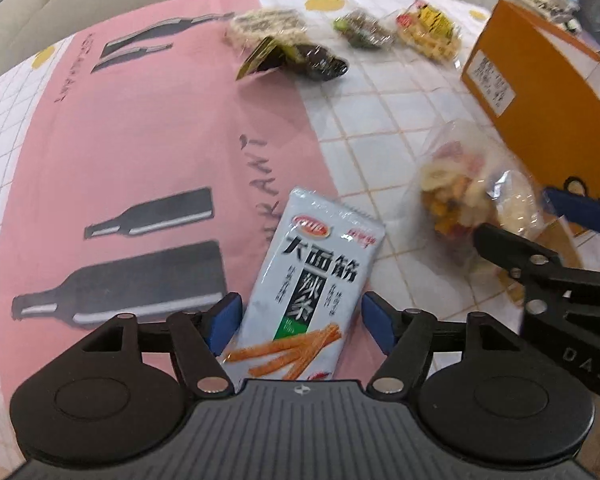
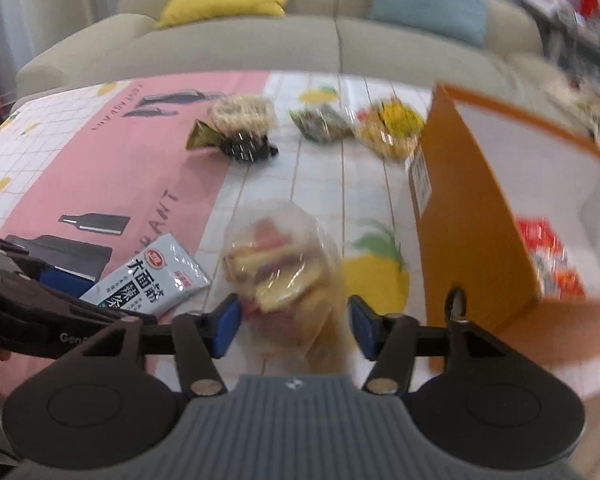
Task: Organize snacks
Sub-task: 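Grasp the white spicy-strip bag with the left gripper while the right gripper grasps the clear fruit bag, then carry both bags into the orange box and open both grippers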
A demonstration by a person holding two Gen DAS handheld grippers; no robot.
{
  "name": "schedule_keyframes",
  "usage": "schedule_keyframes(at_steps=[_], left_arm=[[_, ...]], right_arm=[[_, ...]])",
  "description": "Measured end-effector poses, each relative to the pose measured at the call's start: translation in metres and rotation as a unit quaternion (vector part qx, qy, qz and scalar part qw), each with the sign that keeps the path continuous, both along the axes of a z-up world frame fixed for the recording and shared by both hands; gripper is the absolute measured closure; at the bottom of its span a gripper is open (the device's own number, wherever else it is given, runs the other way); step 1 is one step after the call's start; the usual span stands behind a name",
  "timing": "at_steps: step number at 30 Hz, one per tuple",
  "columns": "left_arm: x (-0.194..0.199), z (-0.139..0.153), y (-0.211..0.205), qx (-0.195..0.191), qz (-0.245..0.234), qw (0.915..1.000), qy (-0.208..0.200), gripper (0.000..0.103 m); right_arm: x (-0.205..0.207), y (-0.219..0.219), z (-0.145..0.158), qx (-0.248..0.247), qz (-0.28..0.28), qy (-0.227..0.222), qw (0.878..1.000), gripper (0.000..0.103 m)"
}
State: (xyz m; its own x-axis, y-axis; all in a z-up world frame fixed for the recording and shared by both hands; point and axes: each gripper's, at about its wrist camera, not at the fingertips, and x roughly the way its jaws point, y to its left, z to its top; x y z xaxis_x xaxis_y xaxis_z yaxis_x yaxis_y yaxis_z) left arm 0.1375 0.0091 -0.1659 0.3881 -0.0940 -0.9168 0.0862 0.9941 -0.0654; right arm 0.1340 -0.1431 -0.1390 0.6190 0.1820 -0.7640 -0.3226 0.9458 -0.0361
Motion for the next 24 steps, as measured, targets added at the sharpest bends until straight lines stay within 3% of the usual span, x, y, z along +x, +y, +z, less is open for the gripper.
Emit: schedule_keyframes(at_steps=[4, 8, 11, 13, 18, 24], left_arm=[[-0.002, -0.004, -0.003, 0.015, -0.016, 0.9994, -0.026, 0.021], [-0.007, -0.007, -0.007, 0.020, -0.038, 0.9980, -0.046, 0.021], [-0.010, -0.006, -0.011, 0.021, -0.050, 0.9968, -0.060, 0.030], [-0.011, -0.005, -0.013, 0.021, -0.050, 0.9964, -0.065, 0.041], [-0.013, -0.004, -0.015, 0.032, -0.050, 0.9959, -0.068, 0.045], [-0.017, 0.004, -0.001, -0.021, -0.006, 0.9983, -0.054, 0.047]], right_arm=[[0.004, 0.005, -0.003, -0.003, 0.014, -0.019, 1.000, 0.039], [0.013, 0.000, -0.009, 0.027, 0.005, 0.005, 1.000, 0.040], [0.013, 0.003, -0.012, 0.032, 0.006, 0.011, 0.999, 0.047], [0.011, 0.005, -0.011, 0.026, 0.012, 0.007, 1.000, 0.051], [0.011, 0.002, -0.010, 0.034, 0.007, 0.012, 0.999, 0.052], [0.014, -0.014, -0.003, 0.077, -0.030, 0.028, 0.996, 0.053]])
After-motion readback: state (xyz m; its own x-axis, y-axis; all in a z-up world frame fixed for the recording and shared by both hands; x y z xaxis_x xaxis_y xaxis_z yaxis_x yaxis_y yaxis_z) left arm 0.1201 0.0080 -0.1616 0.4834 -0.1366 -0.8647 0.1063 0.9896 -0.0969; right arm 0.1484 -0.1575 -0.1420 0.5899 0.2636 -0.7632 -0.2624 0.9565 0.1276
